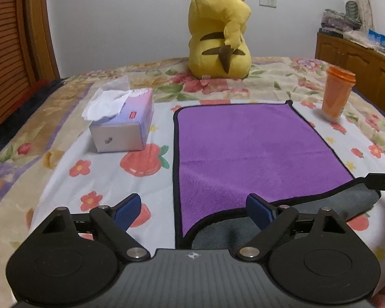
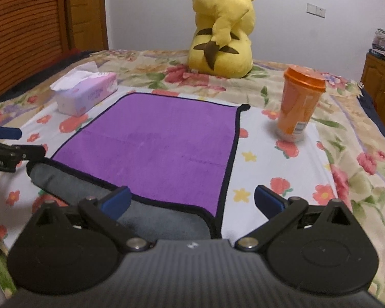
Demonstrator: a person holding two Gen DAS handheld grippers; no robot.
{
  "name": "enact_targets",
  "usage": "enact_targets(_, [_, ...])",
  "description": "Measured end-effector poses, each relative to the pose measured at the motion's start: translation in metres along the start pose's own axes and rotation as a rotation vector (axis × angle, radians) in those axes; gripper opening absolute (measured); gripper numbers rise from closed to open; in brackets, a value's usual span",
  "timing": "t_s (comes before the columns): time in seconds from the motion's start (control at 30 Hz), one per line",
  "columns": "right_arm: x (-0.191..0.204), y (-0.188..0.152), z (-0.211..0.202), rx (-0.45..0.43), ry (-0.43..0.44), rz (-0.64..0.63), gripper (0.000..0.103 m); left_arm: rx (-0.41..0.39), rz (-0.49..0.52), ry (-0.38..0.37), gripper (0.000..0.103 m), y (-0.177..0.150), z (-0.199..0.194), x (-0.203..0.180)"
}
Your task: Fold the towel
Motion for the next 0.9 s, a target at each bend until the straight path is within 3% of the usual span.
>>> enact_targets(0.13, [-0.002,0.0,0.009,0.034,0.013,0.007,0.088,0.035,-0.009,-0.035,0.082,-0.003,0.008,0.002])
enact_targets(0.53, [-0.004,-0.005,0.022,0.121,0.044,0.023,0.087,0.15,0.01,-0.092,0.062,-0.014,0.028,-0.007])
enact_targets(0.9, [-0.011,-0.008,0.029,0.181,0.05,0.05,0.08,0.163,-0.019,-0.12,0.045,-0.016,0.028,-0.005])
Point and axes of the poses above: each gripper's, at about its wrist camera, not at the fingertips, and z roughly the way its jaws point, x to its left, y to its top, the point moved 2 cm from there along z, roughly the way its jaws point, and after that the axes turned 10 degrees about z, right-handed, at the moved point
